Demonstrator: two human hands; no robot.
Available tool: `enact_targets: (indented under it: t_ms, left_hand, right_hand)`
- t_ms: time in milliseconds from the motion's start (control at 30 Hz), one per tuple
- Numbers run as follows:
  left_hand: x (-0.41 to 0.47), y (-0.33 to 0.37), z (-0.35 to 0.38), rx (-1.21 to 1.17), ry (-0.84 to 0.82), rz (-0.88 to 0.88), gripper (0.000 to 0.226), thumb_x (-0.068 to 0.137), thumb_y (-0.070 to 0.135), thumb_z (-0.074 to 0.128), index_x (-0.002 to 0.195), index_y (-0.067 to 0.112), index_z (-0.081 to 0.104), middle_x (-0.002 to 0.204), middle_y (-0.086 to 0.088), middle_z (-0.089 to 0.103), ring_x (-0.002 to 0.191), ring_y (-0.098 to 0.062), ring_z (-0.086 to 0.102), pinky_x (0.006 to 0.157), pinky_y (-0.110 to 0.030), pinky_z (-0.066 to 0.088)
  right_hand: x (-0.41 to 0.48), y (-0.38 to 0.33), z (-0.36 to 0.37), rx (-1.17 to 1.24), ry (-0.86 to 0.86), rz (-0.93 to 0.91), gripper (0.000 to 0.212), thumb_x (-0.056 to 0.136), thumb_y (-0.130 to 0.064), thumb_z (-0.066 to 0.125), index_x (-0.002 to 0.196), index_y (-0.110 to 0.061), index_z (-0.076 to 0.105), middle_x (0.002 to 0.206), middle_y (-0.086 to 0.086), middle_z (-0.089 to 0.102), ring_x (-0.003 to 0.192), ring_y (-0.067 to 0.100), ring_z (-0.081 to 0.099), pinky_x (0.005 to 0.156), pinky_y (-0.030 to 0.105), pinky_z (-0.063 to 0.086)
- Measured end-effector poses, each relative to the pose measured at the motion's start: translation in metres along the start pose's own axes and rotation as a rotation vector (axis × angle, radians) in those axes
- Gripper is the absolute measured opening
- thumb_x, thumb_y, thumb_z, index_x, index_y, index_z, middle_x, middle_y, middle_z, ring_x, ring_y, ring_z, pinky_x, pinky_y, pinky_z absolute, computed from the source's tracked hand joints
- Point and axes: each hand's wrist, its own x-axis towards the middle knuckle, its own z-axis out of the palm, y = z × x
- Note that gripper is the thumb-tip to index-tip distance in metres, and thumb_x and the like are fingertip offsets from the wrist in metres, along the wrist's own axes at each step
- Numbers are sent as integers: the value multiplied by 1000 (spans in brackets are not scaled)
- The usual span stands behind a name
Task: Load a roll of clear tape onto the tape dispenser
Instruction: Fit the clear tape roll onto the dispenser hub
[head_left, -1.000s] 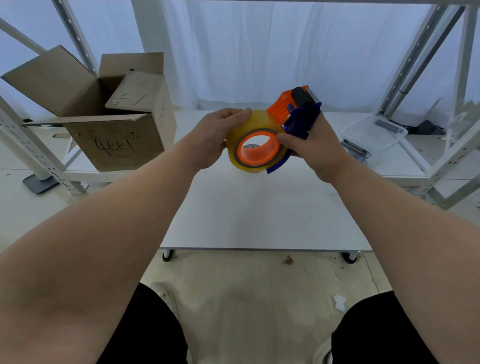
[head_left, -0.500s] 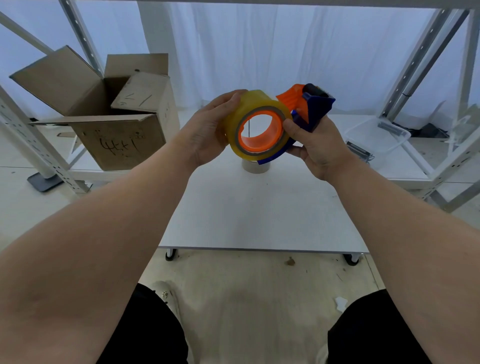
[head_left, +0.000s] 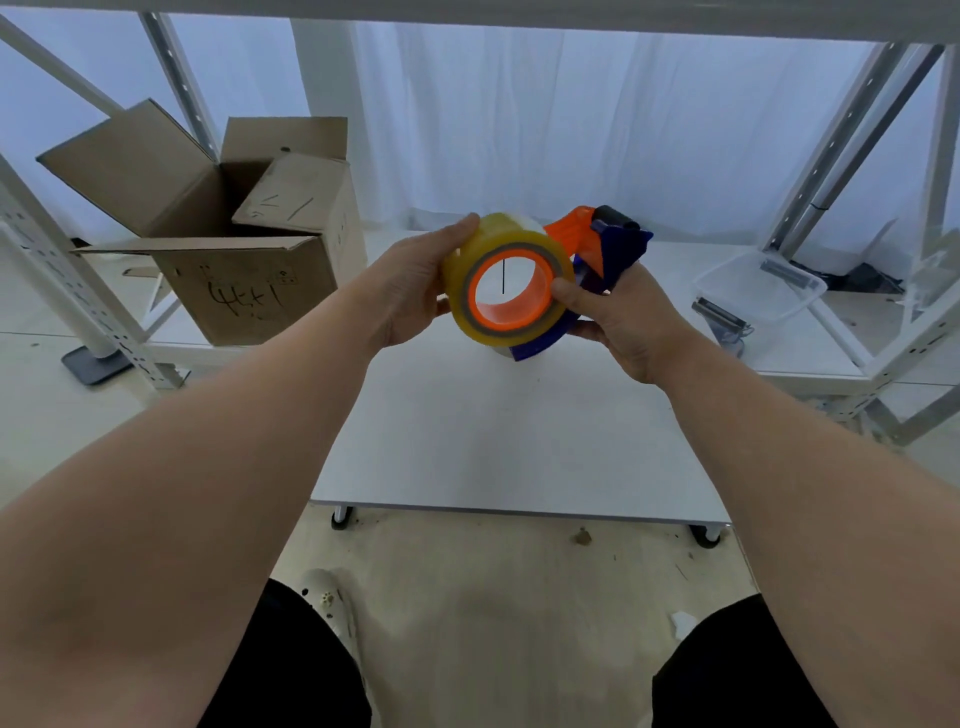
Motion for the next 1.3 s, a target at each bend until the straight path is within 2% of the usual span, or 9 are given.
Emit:
enact_targets:
  t_ms: [200, 300, 400, 533, 733, 867, 1000, 1167, 1300]
  left_hand:
    - [2, -3, 17, 302, 149, -96, 49, 82, 53, 61, 113, 17, 49, 114, -6, 62, 104, -27, 61, 97, -42, 49]
    - [3, -1, 21, 395, 195, -115, 49, 81, 58, 59, 108, 19, 46, 108, -5, 60, 96, -26, 62, 91, -40, 51]
    - [1, -1, 26, 482, 220, -94, 47, 84, 57, 57, 107, 18, 46, 104, -4, 57, 94, -25, 59, 87, -37, 51]
    - [-2, -4, 24, 410, 175, -64, 48, 84, 52, 59, 115, 15, 53, 111, -5, 61, 101, -27, 60, 90, -39, 51]
    - [-2, -10, 12, 276, 39, 105, 16, 92, 23, 58, 106, 16, 62, 103, -2, 61, 99, -20, 58, 91, -36, 50]
    - [-7, -8, 11, 584, 21, 247, 30, 94, 26, 55, 124, 19, 58, 116, -1, 58, 102, -15, 57, 85, -24, 48]
    - [-8, -11, 8, 786, -23, 322, 50, 87, 32, 65, 134, 25, 50, 128, 1, 54, 111, -12, 52, 90, -26, 40]
    - [-7, -14, 5, 969, 25, 408, 57, 82, 34, 69, 135, 24, 50, 130, 1, 57, 106, -8, 52, 90, -24, 40]
    - [-9, -14, 8, 1073, -22, 475, 58, 75, 39, 73, 128, 21, 57, 121, 0, 61, 96, -8, 50, 85, -24, 45]
  right_hand:
    - [0, 4, 0, -249, 20, -63, 69, 78, -13, 76, 136, -13, 39, 121, 13, 56, 114, 29, 56, 90, 46, 55]
    - [-2, -1, 6, -363, 42, -128, 72, 77, -14, 77, 137, -12, 37, 121, 3, 54, 113, 20, 52, 91, 29, 52]
    - [-7, -6, 11, -441, 51, -165, 72, 78, -13, 76, 138, -10, 36, 124, 1, 53, 110, 13, 49, 75, 6, 46]
    - [-9, -7, 11, -455, 73, -180, 73, 77, -12, 76, 138, -11, 34, 119, -5, 48, 109, 12, 46, 74, 9, 46]
    - [-7, 0, 0, -351, 155, -161, 68, 74, -8, 78, 130, -9, 39, 116, -2, 53, 103, 13, 53, 73, 11, 51]
    - [-4, 4, -4, -336, 177, -157, 68, 76, -8, 77, 132, -10, 38, 117, -2, 52, 104, 14, 53, 71, 10, 52]
    - [-1, 7, -6, -292, 200, -144, 70, 77, -7, 76, 134, -11, 37, 124, 4, 52, 110, 19, 53, 87, 30, 54]
    - [-2, 5, -5, -400, 168, -151, 70, 78, -10, 76, 135, -7, 35, 124, 4, 51, 108, 15, 49, 71, 8, 48]
    - [-5, 0, -4, -497, 94, -172, 69, 77, -9, 76, 133, -9, 36, 116, -1, 51, 105, 15, 50, 66, 6, 46]
